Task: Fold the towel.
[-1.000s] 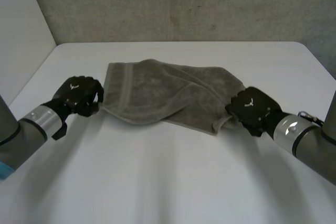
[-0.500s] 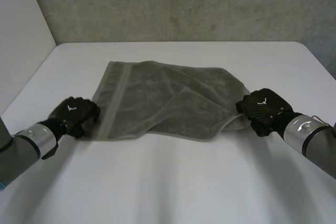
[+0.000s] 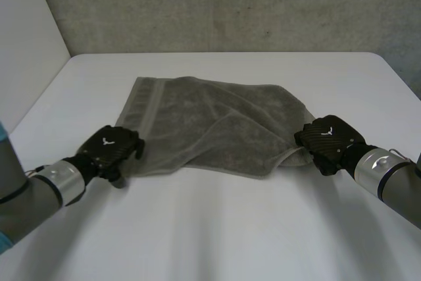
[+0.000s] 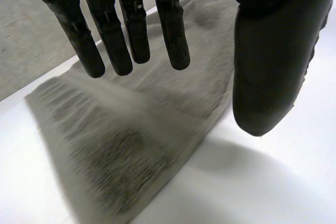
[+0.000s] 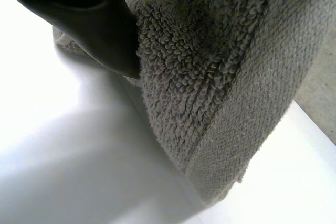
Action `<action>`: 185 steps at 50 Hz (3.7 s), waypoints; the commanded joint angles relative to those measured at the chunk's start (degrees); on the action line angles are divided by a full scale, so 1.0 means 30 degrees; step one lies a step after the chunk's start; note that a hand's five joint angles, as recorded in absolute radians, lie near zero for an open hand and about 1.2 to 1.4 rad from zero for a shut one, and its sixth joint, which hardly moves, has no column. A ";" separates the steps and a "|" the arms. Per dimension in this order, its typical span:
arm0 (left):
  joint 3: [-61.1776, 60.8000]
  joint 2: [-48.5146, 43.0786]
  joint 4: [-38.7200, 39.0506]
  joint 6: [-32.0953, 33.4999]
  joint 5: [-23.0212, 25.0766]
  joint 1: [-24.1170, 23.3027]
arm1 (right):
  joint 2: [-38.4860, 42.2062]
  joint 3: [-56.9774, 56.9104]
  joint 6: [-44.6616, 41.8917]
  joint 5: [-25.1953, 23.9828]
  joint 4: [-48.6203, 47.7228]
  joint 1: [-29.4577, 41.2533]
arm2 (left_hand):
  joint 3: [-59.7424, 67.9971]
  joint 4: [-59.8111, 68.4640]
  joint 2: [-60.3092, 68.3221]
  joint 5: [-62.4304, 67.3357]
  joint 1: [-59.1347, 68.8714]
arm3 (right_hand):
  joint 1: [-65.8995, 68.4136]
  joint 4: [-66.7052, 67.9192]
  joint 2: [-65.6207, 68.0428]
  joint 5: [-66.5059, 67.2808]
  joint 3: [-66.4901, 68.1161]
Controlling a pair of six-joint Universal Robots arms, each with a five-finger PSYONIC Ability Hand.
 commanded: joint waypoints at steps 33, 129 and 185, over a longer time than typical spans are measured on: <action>0.5143 -0.4902 0.2004 -0.2347 -0.4080 -0.4683 | 0.0088 0.0021 -0.0063 -0.0039 -0.0030 -0.0219 | 0.1777 0.1855 0.2000 0.2592 0.2295 | 0.1275 0.1031 0.1873 0.1169 0.1292; 0.6087 -0.4372 0.4495 0.0018 -0.2117 -0.2602 | 0.3428 -0.4146 0.1227 0.1630 -0.2840 0.0426 | 1.6124 1.6202 1.6347 1.6938 1.6641 | 0.1275 0.1031 0.1873 0.1169 0.1292; 0.4909 -0.1357 0.4407 0.0758 -0.4901 -0.1958 | 0.0205 -0.4930 0.1694 0.3154 0.1024 -0.0629 | 1.6124 1.6202 1.6347 1.6938 1.6641 | 0.1275 0.1031 0.1873 0.1169 0.1292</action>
